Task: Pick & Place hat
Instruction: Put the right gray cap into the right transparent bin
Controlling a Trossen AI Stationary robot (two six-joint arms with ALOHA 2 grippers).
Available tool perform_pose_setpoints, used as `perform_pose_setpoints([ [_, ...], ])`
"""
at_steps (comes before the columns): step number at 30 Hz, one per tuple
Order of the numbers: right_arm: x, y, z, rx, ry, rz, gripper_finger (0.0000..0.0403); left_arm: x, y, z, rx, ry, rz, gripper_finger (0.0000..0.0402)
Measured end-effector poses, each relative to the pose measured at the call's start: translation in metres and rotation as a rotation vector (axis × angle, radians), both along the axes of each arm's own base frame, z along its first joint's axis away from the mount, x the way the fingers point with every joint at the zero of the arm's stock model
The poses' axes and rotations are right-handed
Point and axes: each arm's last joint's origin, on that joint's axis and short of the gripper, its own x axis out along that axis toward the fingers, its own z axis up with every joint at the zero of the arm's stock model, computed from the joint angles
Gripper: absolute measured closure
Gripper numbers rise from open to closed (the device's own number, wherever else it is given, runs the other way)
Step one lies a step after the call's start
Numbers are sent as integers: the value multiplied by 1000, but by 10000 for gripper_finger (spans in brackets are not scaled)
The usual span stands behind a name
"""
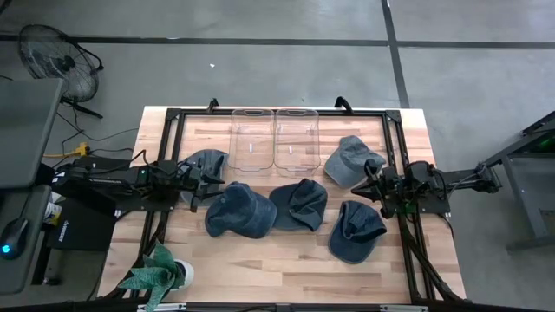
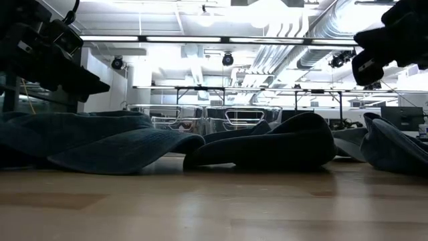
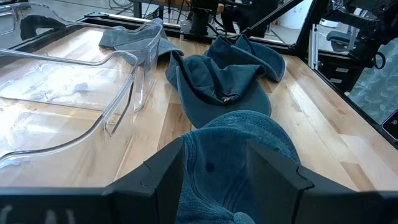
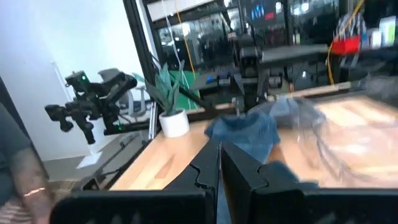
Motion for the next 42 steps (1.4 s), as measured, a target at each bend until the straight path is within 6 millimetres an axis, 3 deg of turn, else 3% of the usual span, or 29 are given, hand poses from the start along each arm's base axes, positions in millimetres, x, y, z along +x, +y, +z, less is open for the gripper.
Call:
perform_pose_setpoints([
  [13,0,0,-1,-112,-13,-16,391,0,0,0,0,0,0,236],
  [29,-2,-1,12,-19,-134,-16,391,0,0,0,0,0,0,236],
  [42,-3,-8,18,-50,-188,-275,391,0,0,0,0,0,1,236],
])
